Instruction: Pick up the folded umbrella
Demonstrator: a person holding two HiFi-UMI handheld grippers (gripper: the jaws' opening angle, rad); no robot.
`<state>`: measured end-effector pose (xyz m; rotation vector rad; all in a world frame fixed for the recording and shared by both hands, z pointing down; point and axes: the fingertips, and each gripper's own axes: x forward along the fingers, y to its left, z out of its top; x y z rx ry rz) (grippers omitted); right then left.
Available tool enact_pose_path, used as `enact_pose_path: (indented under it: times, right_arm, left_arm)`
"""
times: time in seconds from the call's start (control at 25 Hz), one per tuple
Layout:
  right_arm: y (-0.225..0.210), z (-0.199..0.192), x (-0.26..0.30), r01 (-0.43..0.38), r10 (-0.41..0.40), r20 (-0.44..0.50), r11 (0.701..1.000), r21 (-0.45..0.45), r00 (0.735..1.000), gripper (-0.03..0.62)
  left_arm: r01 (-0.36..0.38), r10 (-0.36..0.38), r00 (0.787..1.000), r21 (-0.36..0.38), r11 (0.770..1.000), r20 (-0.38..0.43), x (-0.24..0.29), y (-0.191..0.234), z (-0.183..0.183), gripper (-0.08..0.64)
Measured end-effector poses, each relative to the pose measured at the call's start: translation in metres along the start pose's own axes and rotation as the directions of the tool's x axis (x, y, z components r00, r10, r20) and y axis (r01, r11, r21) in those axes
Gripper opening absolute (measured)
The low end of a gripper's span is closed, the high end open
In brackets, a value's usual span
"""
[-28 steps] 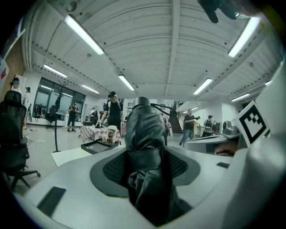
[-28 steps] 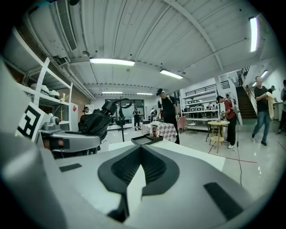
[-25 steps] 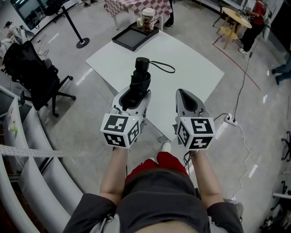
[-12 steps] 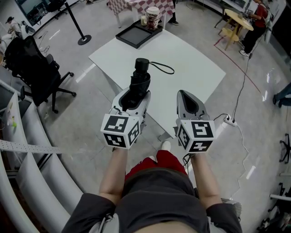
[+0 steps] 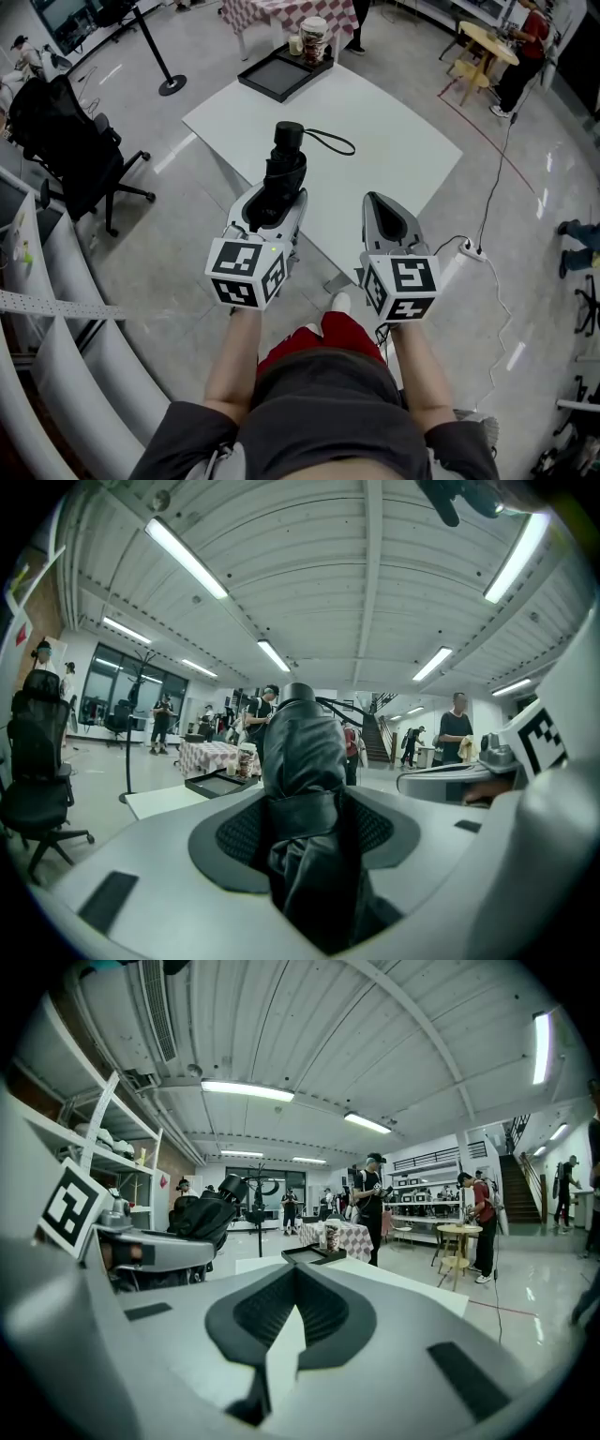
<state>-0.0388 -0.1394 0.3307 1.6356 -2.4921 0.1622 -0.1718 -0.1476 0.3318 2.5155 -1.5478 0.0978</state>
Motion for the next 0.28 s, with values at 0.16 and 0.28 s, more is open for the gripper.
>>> enact_pose_path:
  times: [0.16,0.28]
  right_arm:
    - [0.0044,0.0004,-0.0064,0.002,-0.002,0.004,1.000,-0.002,1.000,0.018]
    - [0.0059,0.0037,-0.0084,-0.001,0.001,0.009,1.000,-0.005,1.000,0.017]
  left_arm:
    - [-0.002,0.002,1.000,0.003,1.000,0.005,-0.0082,-0.0013,0.0010,0.229]
    - [-0.003,0.003,1.000,0.002,1.000,0.009,-0.0109,-0.0024,0.0040,0.229]
